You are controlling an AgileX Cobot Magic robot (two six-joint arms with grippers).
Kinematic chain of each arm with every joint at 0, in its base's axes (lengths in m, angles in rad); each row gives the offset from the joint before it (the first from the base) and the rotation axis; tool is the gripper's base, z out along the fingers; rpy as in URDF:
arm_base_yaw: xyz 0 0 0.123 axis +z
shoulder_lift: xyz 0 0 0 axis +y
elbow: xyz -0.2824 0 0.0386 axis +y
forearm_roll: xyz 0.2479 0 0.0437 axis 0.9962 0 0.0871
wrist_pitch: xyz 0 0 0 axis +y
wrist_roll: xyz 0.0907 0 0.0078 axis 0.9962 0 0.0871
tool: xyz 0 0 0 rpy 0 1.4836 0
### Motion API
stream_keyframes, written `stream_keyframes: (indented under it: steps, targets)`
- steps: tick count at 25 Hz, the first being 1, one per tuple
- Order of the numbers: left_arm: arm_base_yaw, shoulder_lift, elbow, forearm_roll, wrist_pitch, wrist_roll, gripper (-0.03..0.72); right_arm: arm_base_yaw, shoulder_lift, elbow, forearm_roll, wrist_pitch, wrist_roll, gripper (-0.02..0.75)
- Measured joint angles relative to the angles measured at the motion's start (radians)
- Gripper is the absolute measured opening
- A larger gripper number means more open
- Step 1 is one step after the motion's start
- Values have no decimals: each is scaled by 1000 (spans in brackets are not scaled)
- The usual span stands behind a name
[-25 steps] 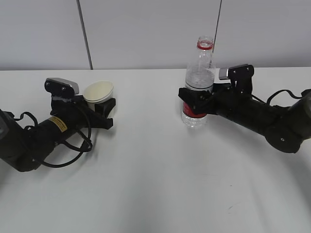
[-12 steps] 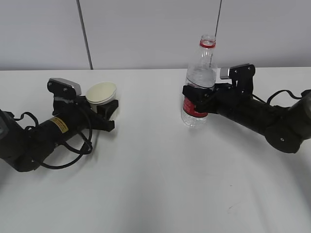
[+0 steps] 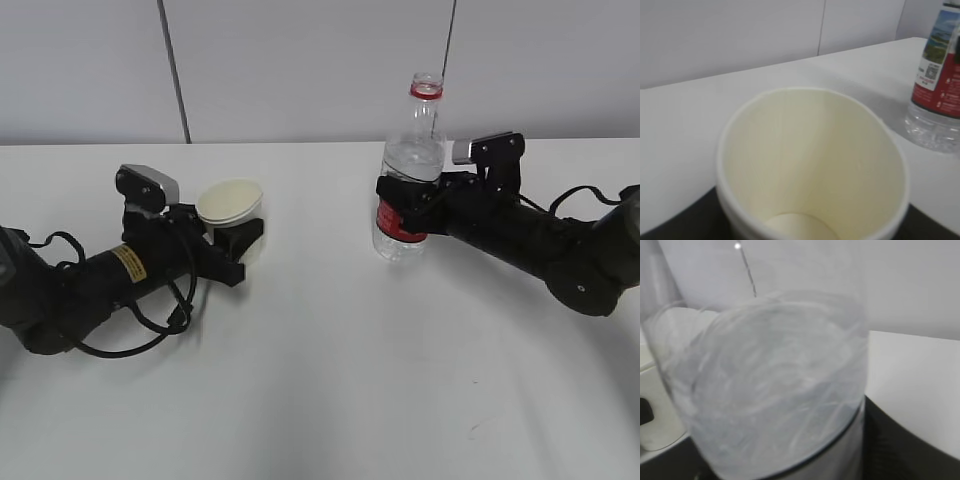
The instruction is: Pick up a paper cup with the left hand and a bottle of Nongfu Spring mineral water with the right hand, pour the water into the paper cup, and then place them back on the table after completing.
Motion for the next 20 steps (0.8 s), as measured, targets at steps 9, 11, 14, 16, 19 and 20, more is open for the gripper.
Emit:
stream_keyframes:
  steps: [9,11,14,16,19,20]
  targets:
    - [-54,0,-2,91,-5,-44,397,0,-59,0,-66,131,-74,408]
    - [-82,0,-2,97,-4,-46,397,0,-75,0,-81,165,-84,408]
    - [-122,0,-2,104,-2,-53,397,0,-91,0,-96,191,-87,408]
    - [-139,-2,-2,108,0,-68,396,0,-97,0,-107,204,-88,407]
    - [-151,-23,-2,125,30,-78,396,0,-106,0,-130,215,-90,407]
    - [-152,-34,-2,130,37,-80,396,0,-107,0,-140,215,-92,407]
